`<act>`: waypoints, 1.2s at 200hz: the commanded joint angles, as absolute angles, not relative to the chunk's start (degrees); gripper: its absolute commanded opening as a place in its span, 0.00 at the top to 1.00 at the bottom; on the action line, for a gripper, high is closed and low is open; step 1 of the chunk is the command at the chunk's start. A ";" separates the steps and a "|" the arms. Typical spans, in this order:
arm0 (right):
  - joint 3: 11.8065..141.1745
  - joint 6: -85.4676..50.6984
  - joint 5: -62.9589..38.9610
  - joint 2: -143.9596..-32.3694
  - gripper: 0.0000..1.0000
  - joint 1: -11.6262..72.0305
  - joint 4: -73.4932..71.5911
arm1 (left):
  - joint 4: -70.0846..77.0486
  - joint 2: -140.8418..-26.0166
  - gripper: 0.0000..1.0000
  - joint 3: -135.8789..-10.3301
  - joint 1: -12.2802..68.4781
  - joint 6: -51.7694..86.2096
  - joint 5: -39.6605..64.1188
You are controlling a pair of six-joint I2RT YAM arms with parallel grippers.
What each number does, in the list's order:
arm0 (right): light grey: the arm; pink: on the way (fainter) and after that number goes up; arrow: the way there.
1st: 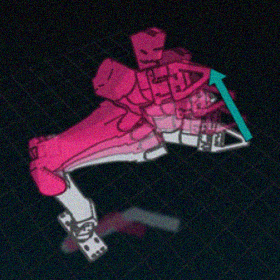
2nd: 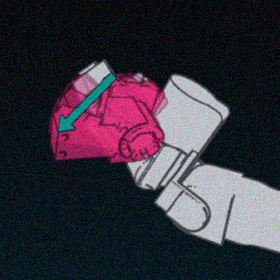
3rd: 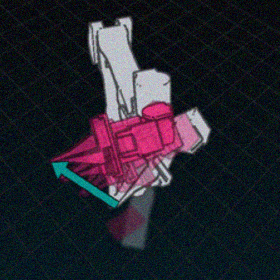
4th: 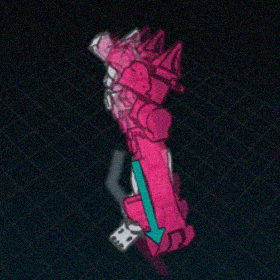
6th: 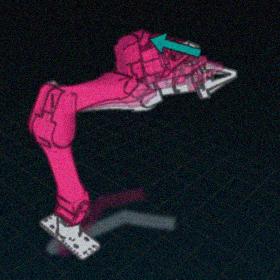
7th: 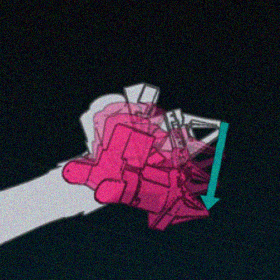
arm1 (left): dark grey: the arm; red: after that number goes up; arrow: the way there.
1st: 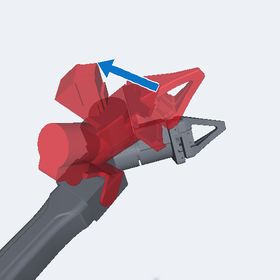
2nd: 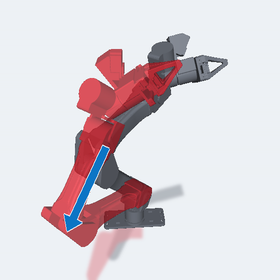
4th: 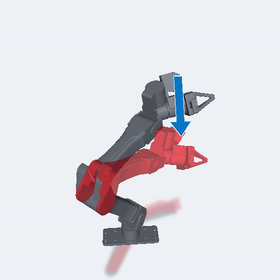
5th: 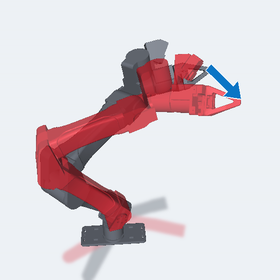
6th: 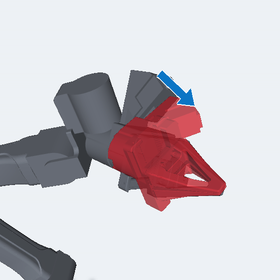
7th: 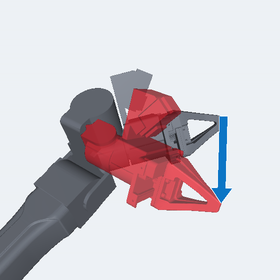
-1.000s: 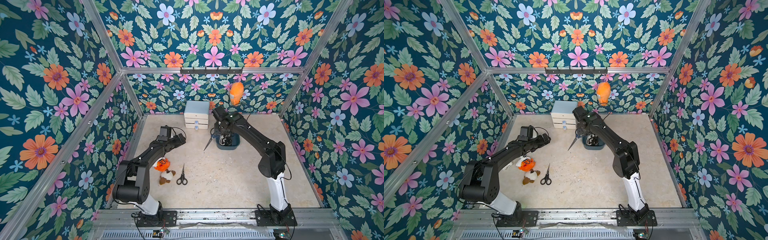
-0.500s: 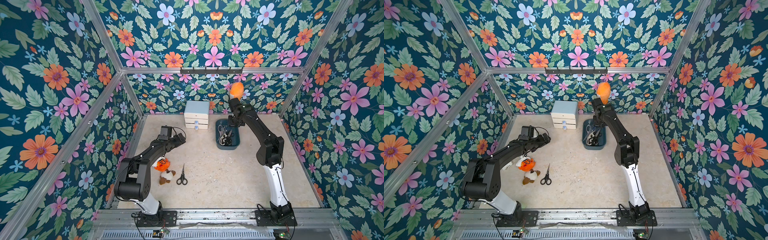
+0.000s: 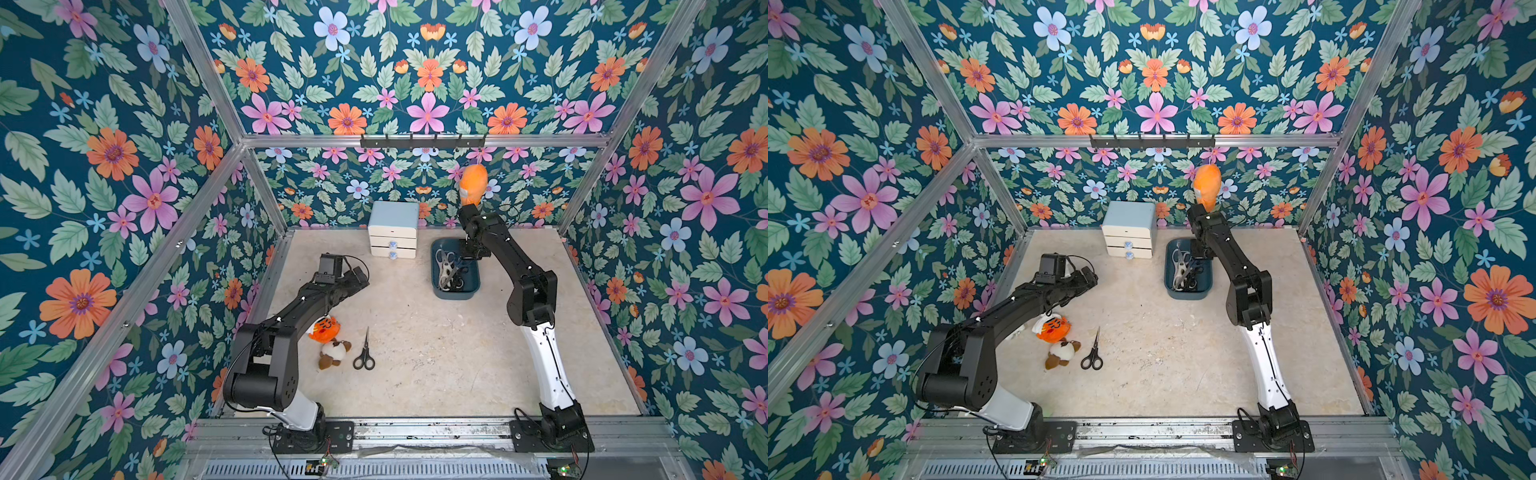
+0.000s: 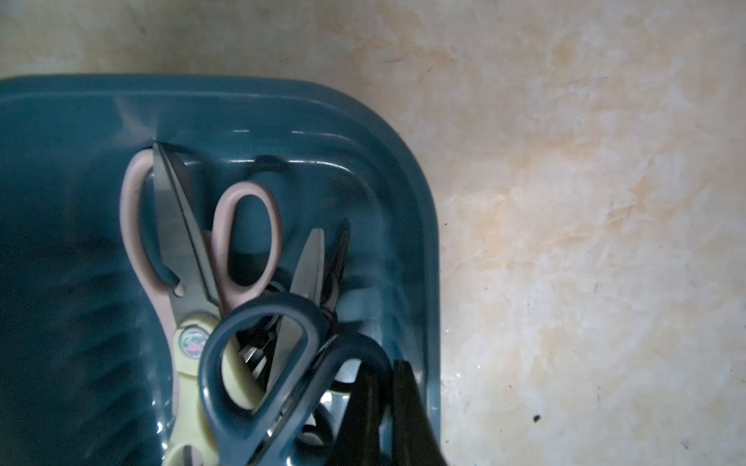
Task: Put the scissors into the storage box
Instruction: Place the scissors in the storage box.
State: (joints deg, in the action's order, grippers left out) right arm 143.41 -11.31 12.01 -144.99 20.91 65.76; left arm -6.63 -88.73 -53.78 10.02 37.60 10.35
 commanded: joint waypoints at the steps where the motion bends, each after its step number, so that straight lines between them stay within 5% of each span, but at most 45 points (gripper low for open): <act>1: 143.44 -12.18 11.04 -145.96 1.00 21.00 64.63 | -8.23 -87.35 0.01 -53.20 10.01 38.39 8.03; 55: 144.63 -13.18 9.71 -147.34 1.00 21.00 63.12 | -9.40 -85.21 0.01 -52.39 10.02 38.54 6.42; 159: 144.40 -14.68 10.06 -141.40 0.51 23.25 62.67 | -10.63 -83.67 0.01 -52.11 10.02 35.86 7.78; 240: 129.77 -16.04 14.15 -127.69 0.49 39.19 60.17 | -11.12 -80.73 0.01 -50.23 9.31 34.57 6.92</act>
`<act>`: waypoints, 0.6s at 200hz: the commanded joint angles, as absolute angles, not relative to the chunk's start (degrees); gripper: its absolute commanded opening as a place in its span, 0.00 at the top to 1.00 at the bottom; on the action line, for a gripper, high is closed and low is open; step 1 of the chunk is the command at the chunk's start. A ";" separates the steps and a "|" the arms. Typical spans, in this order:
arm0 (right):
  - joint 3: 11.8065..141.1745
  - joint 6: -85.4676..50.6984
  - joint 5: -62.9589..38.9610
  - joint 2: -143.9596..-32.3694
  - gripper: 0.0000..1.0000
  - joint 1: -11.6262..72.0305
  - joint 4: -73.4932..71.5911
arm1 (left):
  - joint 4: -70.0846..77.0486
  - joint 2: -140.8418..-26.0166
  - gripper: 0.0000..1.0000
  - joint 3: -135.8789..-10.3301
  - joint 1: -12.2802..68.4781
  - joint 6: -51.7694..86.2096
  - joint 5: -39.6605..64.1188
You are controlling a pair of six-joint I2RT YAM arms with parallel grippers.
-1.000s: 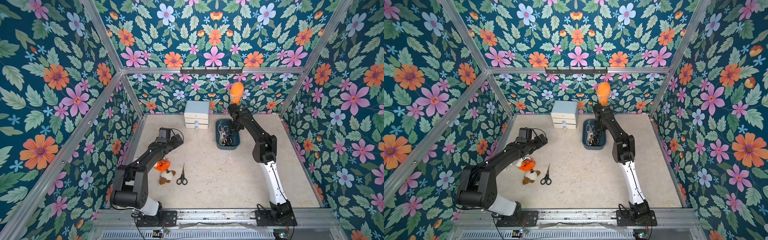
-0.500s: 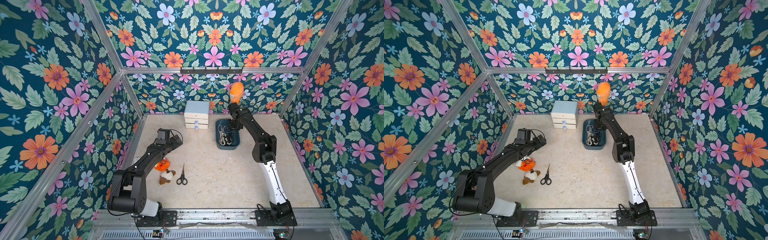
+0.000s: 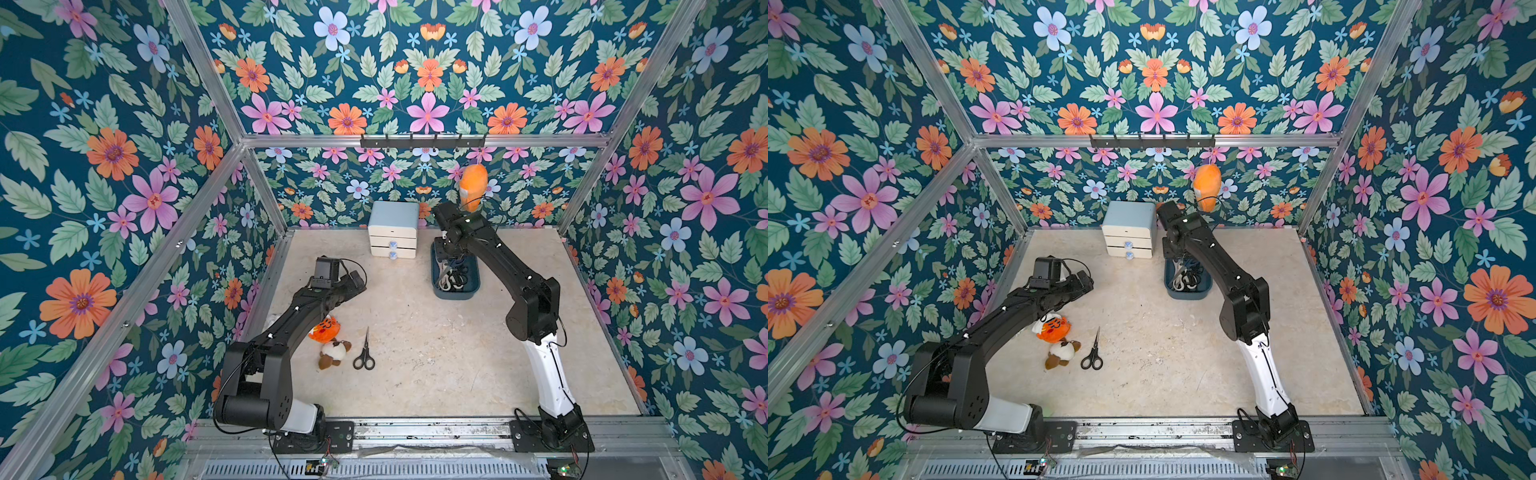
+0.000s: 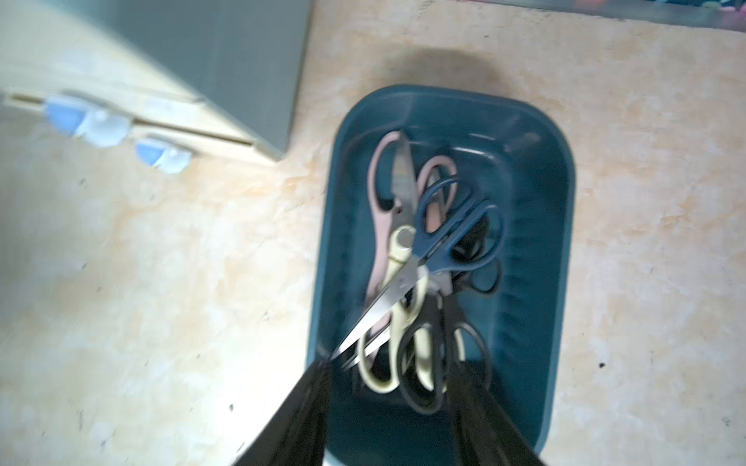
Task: Put the scissors into the storage box
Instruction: Place the scissors in the storage box, then pick up the scissors from the center of the board.
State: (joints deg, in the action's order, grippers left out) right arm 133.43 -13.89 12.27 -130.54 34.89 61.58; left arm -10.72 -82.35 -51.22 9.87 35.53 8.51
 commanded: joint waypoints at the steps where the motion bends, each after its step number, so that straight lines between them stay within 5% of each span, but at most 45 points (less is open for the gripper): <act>1: 129.62 -16.15 14.19 -127.61 0.49 39.59 60.14 | -11.14 -80.66 0.01 -50.12 9.27 34.60 6.89; 120: 123.21 -18.70 9.74 -131.75 0.51 63.32 52.46 | -14.33 -74.07 0.01 -44.65 3.80 36.95 4.66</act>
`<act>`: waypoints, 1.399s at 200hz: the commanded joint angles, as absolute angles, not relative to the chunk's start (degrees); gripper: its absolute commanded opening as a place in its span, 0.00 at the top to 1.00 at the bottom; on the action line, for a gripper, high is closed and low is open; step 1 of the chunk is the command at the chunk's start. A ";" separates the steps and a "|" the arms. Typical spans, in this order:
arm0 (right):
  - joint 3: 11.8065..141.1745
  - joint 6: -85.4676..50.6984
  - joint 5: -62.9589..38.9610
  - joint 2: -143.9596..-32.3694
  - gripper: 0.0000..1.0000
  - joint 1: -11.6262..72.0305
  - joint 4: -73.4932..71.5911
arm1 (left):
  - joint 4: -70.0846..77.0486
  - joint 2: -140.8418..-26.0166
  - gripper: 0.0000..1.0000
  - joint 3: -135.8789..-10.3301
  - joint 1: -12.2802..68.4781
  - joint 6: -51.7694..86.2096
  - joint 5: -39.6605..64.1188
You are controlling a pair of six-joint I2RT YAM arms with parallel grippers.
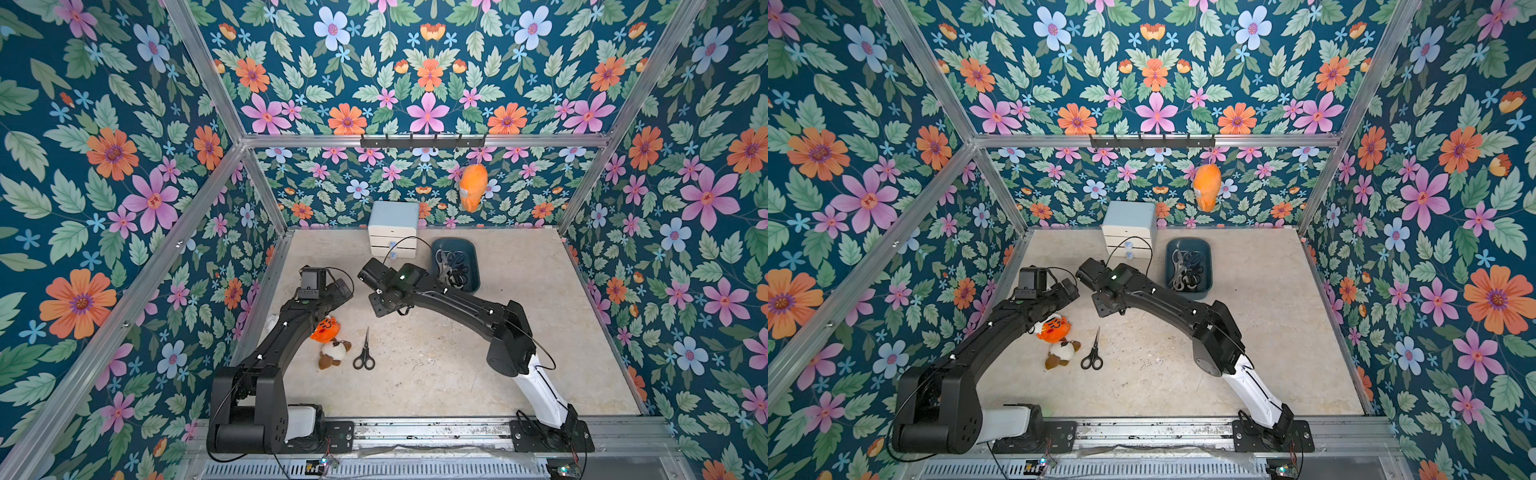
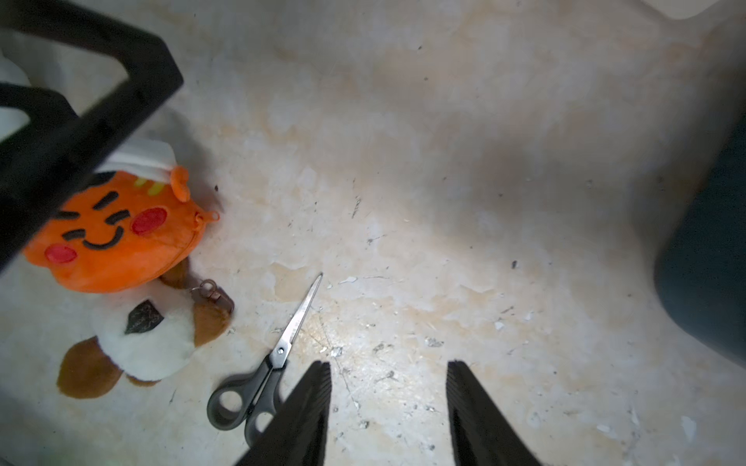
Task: Put the scissors into the storage box
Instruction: Pick up the scissors from the center of the board.
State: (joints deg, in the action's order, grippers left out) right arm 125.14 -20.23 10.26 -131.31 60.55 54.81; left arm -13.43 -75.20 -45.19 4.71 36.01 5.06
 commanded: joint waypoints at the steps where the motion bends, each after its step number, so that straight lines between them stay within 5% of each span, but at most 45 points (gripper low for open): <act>1: 123.09 -18.54 9.92 -131.75 0.51 63.48 52.38 | -14.37 -73.99 0.01 -44.65 3.74 36.97 4.66; 76: 107.84 -20.40 9.59 -128.57 0.52 70.19 42.85 | -14.62 -71.10 0.01 -45.50 2.80 34.83 4.79; 280: 103.49 -26.34 9.67 -131.83 0.73 72.53 40.28 | -14.61 -71.24 0.01 -46.58 1.04 33.43 5.98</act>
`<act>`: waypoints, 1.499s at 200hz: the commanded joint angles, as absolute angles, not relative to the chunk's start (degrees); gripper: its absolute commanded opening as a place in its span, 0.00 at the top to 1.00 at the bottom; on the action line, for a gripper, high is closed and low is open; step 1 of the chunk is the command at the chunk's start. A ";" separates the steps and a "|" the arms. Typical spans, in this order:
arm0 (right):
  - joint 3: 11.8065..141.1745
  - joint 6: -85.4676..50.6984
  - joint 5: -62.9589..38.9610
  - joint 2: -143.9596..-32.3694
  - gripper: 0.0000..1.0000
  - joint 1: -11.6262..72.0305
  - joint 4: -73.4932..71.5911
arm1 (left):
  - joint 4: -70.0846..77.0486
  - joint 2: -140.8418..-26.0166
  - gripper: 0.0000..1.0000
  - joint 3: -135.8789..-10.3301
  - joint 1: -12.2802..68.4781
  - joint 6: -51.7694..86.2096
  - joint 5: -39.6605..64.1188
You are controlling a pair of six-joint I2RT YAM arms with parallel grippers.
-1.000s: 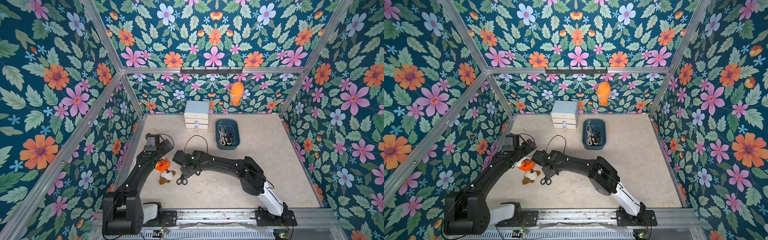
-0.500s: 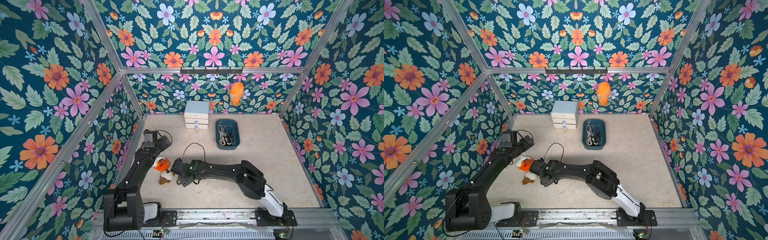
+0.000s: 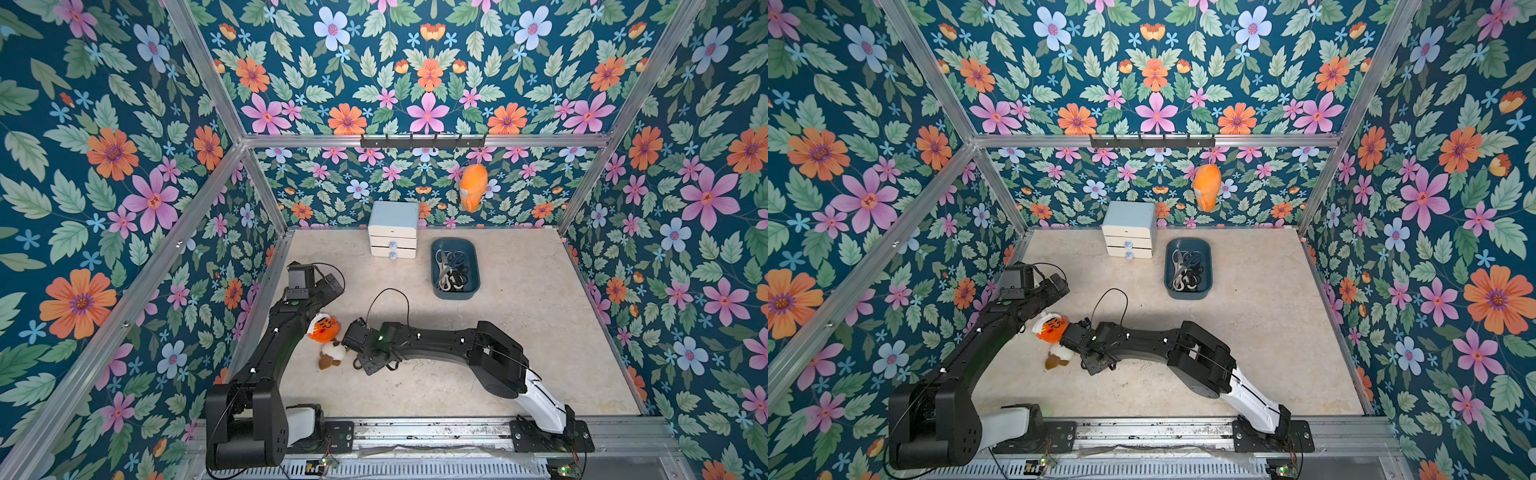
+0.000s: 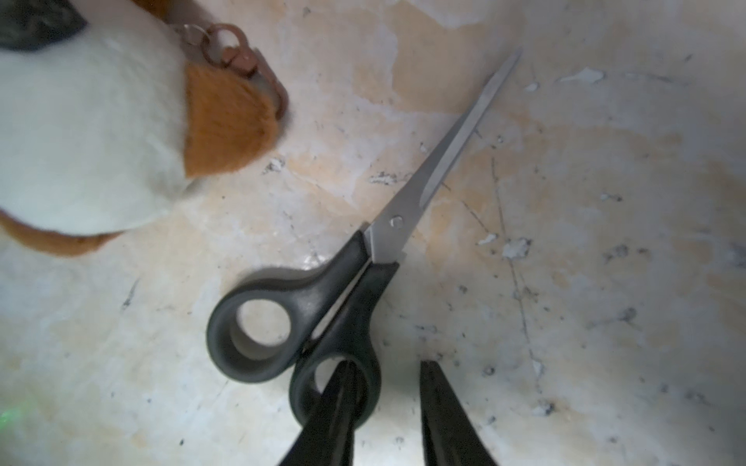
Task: Put the scissors into the storage box
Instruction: Pick up the scissors from the center of the board.
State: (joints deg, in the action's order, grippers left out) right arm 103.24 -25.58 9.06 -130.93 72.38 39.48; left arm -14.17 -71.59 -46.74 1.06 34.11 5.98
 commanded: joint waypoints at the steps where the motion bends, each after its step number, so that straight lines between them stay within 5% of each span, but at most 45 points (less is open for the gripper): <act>1: 103.47 -26.40 9.71 -131.88 0.73 72.57 40.35 | -14.64 -71.22 0.01 -46.58 1.00 33.42 5.98; 213: 98.84 -31.68 11.69 -133.67 1.00 71.61 52.47 | -13.34 -73.65 0.01 -47.29 0.97 32.30 8.88; 300: 100.05 -32.78 10.19 -133.15 1.00 70.49 49.38 | -13.64 -74.09 0.01 -47.67 1.00 31.60 9.39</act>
